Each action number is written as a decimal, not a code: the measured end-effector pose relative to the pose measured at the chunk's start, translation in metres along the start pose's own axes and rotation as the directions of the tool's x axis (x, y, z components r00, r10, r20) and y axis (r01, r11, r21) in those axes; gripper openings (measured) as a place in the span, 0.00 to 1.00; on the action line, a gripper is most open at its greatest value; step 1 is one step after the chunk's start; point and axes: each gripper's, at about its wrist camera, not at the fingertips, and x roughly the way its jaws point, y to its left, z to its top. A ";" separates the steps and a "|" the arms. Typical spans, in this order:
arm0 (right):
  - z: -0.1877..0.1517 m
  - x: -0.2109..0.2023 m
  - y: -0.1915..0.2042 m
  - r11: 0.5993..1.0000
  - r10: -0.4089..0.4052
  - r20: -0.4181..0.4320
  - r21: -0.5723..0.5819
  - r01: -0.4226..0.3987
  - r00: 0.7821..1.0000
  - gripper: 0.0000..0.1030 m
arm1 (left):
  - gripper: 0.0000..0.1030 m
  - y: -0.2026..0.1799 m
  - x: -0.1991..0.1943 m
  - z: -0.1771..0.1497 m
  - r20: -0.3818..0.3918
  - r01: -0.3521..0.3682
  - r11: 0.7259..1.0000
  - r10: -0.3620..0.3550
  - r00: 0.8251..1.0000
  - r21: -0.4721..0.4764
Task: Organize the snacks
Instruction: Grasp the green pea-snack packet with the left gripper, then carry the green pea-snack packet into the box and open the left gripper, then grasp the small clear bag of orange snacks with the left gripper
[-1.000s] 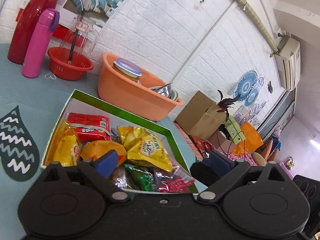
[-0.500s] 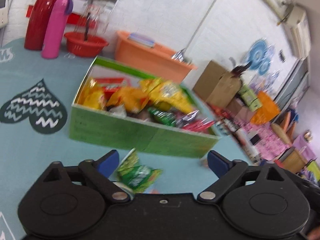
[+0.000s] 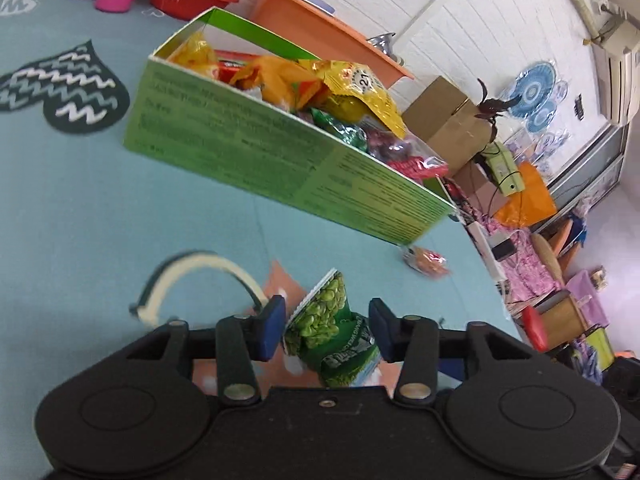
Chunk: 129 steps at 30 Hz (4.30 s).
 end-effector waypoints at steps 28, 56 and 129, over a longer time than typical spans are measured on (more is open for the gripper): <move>0.005 0.020 0.006 1.000 -0.002 -0.023 -0.002 0.002 1.000 0.50 | 0.40 -0.008 -0.013 -0.004 0.043 0.053 0.999 -0.054 0.998 0.011; 0.139 0.104 0.022 0.976 0.052 0.174 -0.215 -0.014 0.983 0.49 | 0.40 0.012 -0.015 0.146 0.292 0.087 0.995 -0.096 0.952 0.042; 0.016 -0.004 -0.027 0.949 -0.117 -0.077 -0.302 0.089 0.990 0.72 | 1.00 -0.043 0.012 0.001 -0.018 0.043 0.991 -0.041 0.999 0.125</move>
